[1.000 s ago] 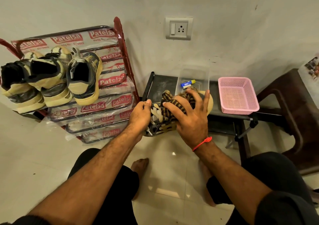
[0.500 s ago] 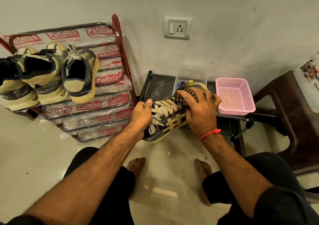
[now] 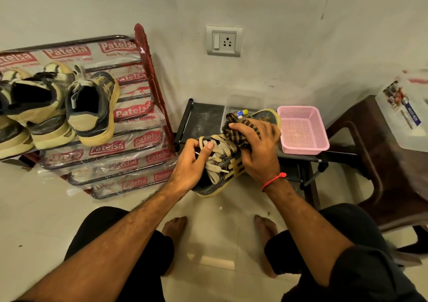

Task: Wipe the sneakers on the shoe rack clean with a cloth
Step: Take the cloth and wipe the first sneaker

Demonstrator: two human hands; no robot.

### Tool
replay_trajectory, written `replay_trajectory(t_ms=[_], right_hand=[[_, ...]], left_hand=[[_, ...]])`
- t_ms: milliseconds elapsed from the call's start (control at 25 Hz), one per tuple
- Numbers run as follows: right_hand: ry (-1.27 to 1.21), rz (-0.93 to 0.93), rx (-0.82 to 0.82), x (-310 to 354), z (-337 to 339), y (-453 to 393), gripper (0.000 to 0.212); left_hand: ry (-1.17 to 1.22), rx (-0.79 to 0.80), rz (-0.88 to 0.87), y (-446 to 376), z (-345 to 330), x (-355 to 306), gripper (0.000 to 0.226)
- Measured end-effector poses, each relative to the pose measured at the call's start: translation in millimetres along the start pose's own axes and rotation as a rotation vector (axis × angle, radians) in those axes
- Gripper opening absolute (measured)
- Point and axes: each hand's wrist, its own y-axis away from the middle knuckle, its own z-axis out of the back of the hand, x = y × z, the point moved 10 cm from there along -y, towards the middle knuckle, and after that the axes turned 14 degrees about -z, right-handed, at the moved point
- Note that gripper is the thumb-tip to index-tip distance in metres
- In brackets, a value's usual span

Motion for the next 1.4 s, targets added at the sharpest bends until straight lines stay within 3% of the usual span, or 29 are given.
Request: replay_trajectory(t_ms=[160, 280, 440, 480, 560, 640, 800, 1000, 1120, 1200, 1320, 1400], right_hand=[[-0.065, -0.065, 0.1, -9.2, -11.6, -0.5, 0.062], [-0.113, -0.081, 0.155, -1.9, -15.9, -1.1, 0.06], [-0.101, 0.078, 0.297, 22.2, -25.9, 6.9, 0.055], [-0.071, 0.061, 0.275, 12.4, -23.7, -0.6, 0.055], [-0.077, -0.152, 0.144, -26.9, -4.9, -24.8, 0.054], [-0.178, -0.245, 0.138, -28.9, -0.6, -25.5, 0.055], [-0.263, 0.034, 0.353, 43.3, -23.9, 9.4, 0.055], [-0.095, -0.283, 0.119, -45.2, -1.5, -23.0, 0.06], [-0.162, -0.02, 0.246, 33.5, -20.8, 7.6, 0.049], [-0.121, 0.053, 0.238, 32.1, -20.1, 7.3, 0.049], [0.015, -0.27, 0.046, -67.0, 8.7, -21.8, 0.056], [-0.022, -0.372, 0.044, -79.8, 9.8, -18.2, 0.059]], left_hand=[[-0.101, -0.08, -0.198, -3.9, 8.1, -13.5, 0.023], [-0.161, -0.056, -0.328, -4.3, 3.8, -21.1, 0.028], [-0.322, -0.119, -0.533, -0.3, 20.4, -29.3, 0.029], [-0.387, -0.131, -0.594, 2.4, 22.3, -35.1, 0.024], [-0.521, -0.14, -0.714, 10.7, 18.3, -51.0, 0.016], [-0.61, -0.14, -0.776, 15.9, 10.0, -59.2, 0.013], [-0.621, -0.184, -0.717, 13.3, 21.9, -52.5, 0.021], [-0.598, -0.191, -0.697, 11.4, 29.5, -56.5, 0.019], [-0.542, -0.181, -0.687, 9.3, 28.1, -53.5, 0.022], [-0.514, -0.185, -0.687, 8.4, 32.5, -52.6, 0.022], [-0.49, -0.206, -0.673, 8.9, 42.8, -50.7, 0.018], [-0.431, -0.23, -0.633, 6.9, 47.0, -45.5, 0.016]])
